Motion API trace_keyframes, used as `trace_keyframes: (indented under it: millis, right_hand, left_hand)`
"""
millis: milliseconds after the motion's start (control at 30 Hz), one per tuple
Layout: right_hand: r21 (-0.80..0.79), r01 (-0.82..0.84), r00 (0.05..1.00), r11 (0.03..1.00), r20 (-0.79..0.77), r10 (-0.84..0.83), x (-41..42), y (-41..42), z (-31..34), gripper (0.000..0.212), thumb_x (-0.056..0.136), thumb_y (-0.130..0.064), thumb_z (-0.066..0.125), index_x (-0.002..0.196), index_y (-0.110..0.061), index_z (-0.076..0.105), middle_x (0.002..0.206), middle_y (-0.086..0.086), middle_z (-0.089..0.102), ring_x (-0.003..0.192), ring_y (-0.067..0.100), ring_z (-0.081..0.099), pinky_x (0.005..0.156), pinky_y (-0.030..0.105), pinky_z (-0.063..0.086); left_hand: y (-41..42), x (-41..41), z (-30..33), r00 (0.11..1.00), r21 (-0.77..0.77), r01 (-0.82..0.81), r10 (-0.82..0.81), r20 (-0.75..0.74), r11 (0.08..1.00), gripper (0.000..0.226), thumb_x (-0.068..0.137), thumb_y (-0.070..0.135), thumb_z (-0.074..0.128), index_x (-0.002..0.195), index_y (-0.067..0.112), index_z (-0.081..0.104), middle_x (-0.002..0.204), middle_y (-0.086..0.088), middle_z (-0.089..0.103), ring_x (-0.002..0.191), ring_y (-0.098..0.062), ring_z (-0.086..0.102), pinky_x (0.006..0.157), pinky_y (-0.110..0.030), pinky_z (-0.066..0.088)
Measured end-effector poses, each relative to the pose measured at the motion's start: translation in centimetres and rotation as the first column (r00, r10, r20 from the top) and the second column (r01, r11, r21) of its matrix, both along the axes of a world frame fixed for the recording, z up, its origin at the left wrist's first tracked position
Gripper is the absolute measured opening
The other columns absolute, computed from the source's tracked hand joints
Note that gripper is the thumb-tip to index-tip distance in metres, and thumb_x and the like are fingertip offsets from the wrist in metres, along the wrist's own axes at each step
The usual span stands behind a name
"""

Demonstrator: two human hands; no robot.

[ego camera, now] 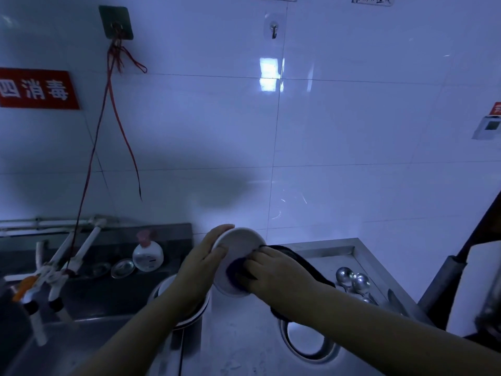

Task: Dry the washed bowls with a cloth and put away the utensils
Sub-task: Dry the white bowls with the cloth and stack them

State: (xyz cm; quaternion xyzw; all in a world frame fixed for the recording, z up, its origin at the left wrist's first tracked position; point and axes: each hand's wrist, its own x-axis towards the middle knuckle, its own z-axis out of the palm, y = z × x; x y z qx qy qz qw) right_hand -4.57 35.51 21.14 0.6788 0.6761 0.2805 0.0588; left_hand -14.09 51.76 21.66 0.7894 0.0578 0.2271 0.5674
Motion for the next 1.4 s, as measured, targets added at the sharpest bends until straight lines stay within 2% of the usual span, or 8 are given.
trace_keyframes:
  millis: [200,433,733,867,1100,1200,1300,1400]
  right_hand:
    - [0.201,0.09,0.996,0.975,-0.009,-0.09,-0.8,1.3,1.1,0.036,0.071,-0.02,0.067,0.106,-0.013,0.072,0.096,0.001,0.07,0.091,0.016,0.065,0.093,0.026,0.05]
    - [0.051,0.11,0.982,0.993,-0.162,-0.1,-2.1,1.3,0.4,0.061,0.067,-0.019,0.071,0.126,-0.015,0.057,0.122,0.005,0.058,0.111,0.023,0.055,0.095,0.037,0.047]
    - [-0.13,-0.09,0.994,0.987,0.056,0.098,0.7,-0.5,-2.0,0.047,0.079,-0.019,0.063,0.126,-0.024,0.057,0.128,0.0,0.055,0.124,0.025,0.044,0.115,0.04,0.021]
    - [-0.023,-0.194,0.973,0.981,0.122,0.195,1.3,-0.5,-2.0,0.034,0.096,-0.015,0.048,0.128,-0.022,0.058,0.131,0.0,0.058,0.134,0.024,0.041,0.115,0.042,0.025]
    - [-0.028,-0.223,0.975,0.975,0.015,0.223,1.8,-2.3,-2.7,0.017,0.083,-0.018,0.068,0.095,-0.029,0.073,0.1,-0.008,0.07,0.107,0.01,0.057,0.116,0.043,0.025]
    - [-0.068,-0.243,0.97,0.968,-0.02,0.242,1.6,-2.8,-2.8,0.018,0.088,-0.016,0.057,0.095,-0.025,0.071,0.096,-0.006,0.067,0.104,0.014,0.056,0.111,0.047,0.032]
    - [-0.094,-0.196,0.98,0.976,-0.046,0.192,1.4,-3.0,-2.9,0.019,0.082,-0.019,0.067,0.1,-0.026,0.068,0.098,-0.007,0.066,0.103,0.015,0.057,0.104,0.044,0.041]
    - [-0.049,-0.098,0.986,0.994,-0.139,0.09,1.6,-3.6,-2.6,0.032,0.069,-0.027,0.08,0.098,-0.029,0.07,0.098,-0.009,0.067,0.101,0.012,0.06,0.097,0.035,0.048]
  left_hand:
    - [-1.0,0.1,-0.4,0.992,-0.116,0.129,-0.127,0.024,0.985,0.037,0.084,0.024,0.044,0.116,0.027,0.06,0.115,0.006,0.064,0.111,-0.012,0.057,0.096,-0.033,0.045]
    - [-0.3,0.2,-0.5,0.994,-0.147,0.113,-0.114,0.007,0.983,0.035,0.084,0.031,0.044,0.116,0.032,0.059,0.113,0.013,0.065,0.107,-0.004,0.059,0.083,-0.016,0.046]
    - [1.1,0.0,1.4,0.943,0.044,0.258,-0.242,-0.231,0.965,0.033,0.078,0.028,0.047,0.102,0.039,0.067,0.103,0.012,0.068,0.099,-0.012,0.062,0.086,-0.032,0.052]
    - [1.7,0.4,1.7,0.848,-0.084,0.329,-0.334,-0.411,0.941,0.033,0.075,0.026,0.055,0.104,0.027,0.071,0.103,0.001,0.071,0.098,-0.018,0.066,0.084,-0.034,0.054]
    - [1.2,0.3,1.0,0.764,-0.125,0.393,-0.399,-0.507,0.911,0.03,0.085,0.019,0.051,0.112,0.024,0.063,0.11,-0.003,0.067,0.1,-0.019,0.065,0.081,-0.029,0.056]
    - [1.1,0.5,0.8,0.769,-0.022,0.356,-0.306,-0.561,0.934,0.038,0.081,0.032,0.052,0.119,0.023,0.053,0.125,-0.009,0.056,0.108,-0.024,0.059,0.096,-0.04,0.05]
    - [1.3,0.4,0.7,0.828,0.264,0.295,-0.108,-0.55,0.918,0.057,0.093,0.037,0.051,0.144,0.022,0.03,0.137,-0.006,0.048,0.116,-0.014,0.051,0.099,-0.029,0.044]
    - [0.8,-0.7,0.5,0.913,0.738,0.263,0.086,-0.399,0.621,0.069,0.088,0.054,0.049,0.147,0.03,0.021,0.152,0.004,0.027,0.137,-0.01,0.023,0.109,-0.028,0.021]
